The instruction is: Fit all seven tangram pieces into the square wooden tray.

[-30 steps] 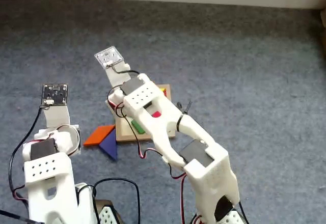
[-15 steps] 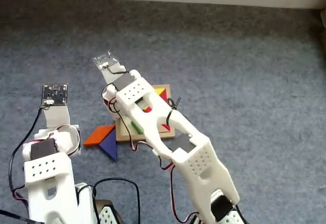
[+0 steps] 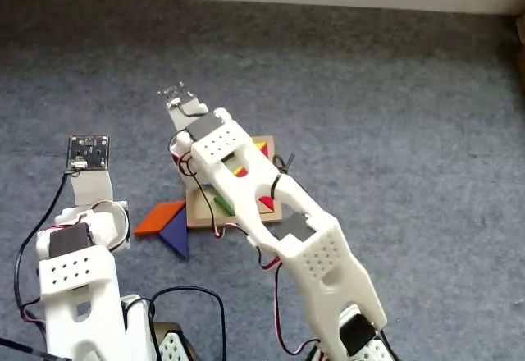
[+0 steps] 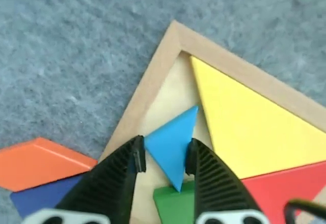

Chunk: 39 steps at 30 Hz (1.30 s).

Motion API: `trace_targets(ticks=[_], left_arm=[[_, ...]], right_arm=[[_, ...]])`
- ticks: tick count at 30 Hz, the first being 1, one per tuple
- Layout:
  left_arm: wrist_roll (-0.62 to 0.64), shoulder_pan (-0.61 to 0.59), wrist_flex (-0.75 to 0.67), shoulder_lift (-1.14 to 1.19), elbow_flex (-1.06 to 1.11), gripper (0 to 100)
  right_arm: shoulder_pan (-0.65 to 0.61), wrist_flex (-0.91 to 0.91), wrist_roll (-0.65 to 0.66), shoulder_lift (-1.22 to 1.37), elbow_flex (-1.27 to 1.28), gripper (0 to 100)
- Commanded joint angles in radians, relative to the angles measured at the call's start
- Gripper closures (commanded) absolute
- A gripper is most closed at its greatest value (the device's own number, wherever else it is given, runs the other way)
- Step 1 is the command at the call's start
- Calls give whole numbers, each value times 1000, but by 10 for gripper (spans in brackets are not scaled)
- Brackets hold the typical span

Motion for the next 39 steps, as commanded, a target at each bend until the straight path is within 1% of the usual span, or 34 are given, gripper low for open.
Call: trace_targets(ticks=[1,5,9,15,18,22,28,31,33,36,39], left_arm=[[-3,-8,-12,-19,-2,892],[-3,-8,-12,-19,-2,892],[-3,-10,-12,-19,-2,892],[-3,-12,-12,-19,-2,892],[-3,-13,-12,-19,-2,892],[-3,-13,-14,-19,-2,892],[-5,-13,-14,-19,-2,892],[-5,-13,-14,-19,-2,892],[-5,-15,-14,-19,-2,892],[-5,-16,-14,-19,-2,890],[-5,-35,-14,-24,-5,889]], right_arm=[[27,68,92,-77,-113,940],[30,147,170,-137,-160,940],[42,223,273,-214,-156,940],[116,303,463,-335,-154,940],[148,343,517,-398,-153,940],[160,375,528,-473,-151,940],[160,432,526,-507,-151,940],[159,458,520,-535,-151,940],[157,460,486,-584,-134,959],[153,456,468,-713,-25,967],[110,420,465,-849,179,967]])
